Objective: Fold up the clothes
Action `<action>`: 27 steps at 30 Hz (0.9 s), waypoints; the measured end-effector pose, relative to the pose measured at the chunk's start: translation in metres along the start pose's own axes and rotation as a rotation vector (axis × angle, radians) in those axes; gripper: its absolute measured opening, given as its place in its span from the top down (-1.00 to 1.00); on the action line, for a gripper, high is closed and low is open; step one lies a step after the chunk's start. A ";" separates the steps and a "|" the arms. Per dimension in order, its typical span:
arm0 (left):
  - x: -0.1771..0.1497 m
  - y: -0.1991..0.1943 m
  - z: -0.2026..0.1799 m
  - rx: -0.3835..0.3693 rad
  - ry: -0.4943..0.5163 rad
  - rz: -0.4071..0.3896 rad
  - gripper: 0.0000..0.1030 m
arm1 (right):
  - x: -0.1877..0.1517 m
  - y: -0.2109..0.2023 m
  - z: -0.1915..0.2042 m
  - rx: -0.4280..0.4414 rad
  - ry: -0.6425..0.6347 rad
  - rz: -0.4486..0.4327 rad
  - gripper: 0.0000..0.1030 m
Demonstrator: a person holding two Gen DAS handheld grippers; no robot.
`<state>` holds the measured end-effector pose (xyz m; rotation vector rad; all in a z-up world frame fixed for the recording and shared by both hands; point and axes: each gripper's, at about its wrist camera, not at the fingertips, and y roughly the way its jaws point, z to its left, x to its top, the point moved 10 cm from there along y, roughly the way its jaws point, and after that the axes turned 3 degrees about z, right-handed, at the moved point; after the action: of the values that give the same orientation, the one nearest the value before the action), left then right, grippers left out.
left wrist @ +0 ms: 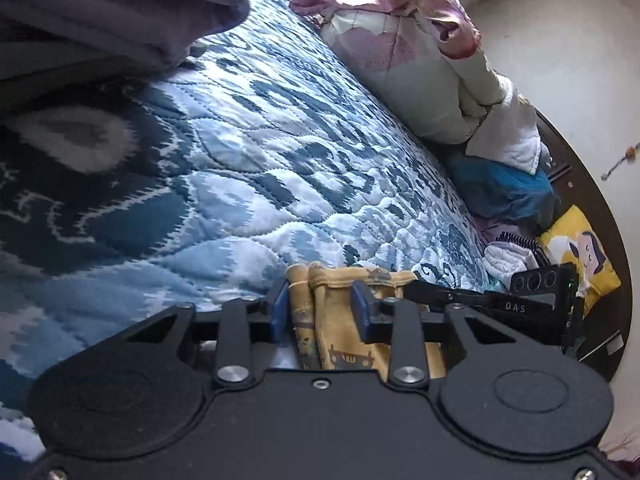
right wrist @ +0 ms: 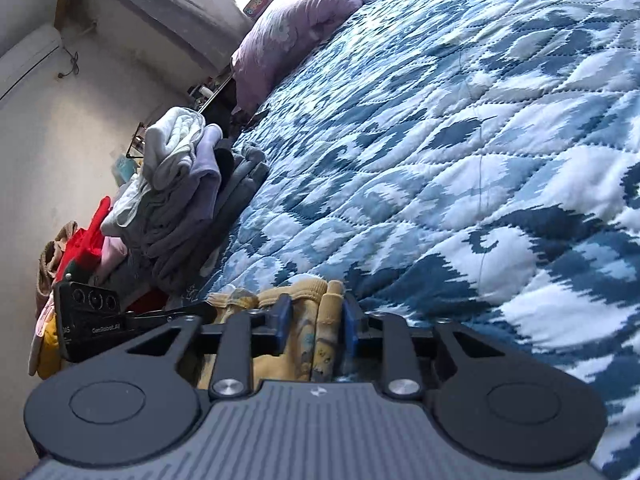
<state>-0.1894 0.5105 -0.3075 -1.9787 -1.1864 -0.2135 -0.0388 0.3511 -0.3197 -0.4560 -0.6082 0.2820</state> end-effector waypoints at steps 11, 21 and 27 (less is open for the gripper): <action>-0.018 -0.065 -0.061 -0.054 0.159 -0.167 0.83 | -0.009 -0.049 0.055 0.026 -0.192 -0.151 0.75; -0.092 -0.128 -0.126 -0.005 0.425 -0.273 0.83 | -0.074 -0.126 0.127 0.056 -0.397 -0.259 0.75; -0.151 -0.151 -0.140 0.048 0.547 -0.253 0.83 | -0.122 -0.159 0.135 0.020 -0.414 -0.253 0.75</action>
<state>-0.3585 0.3470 -0.2080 -1.5752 -1.0553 -0.7924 -0.1974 0.2109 -0.2032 -0.2972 -1.0574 0.1397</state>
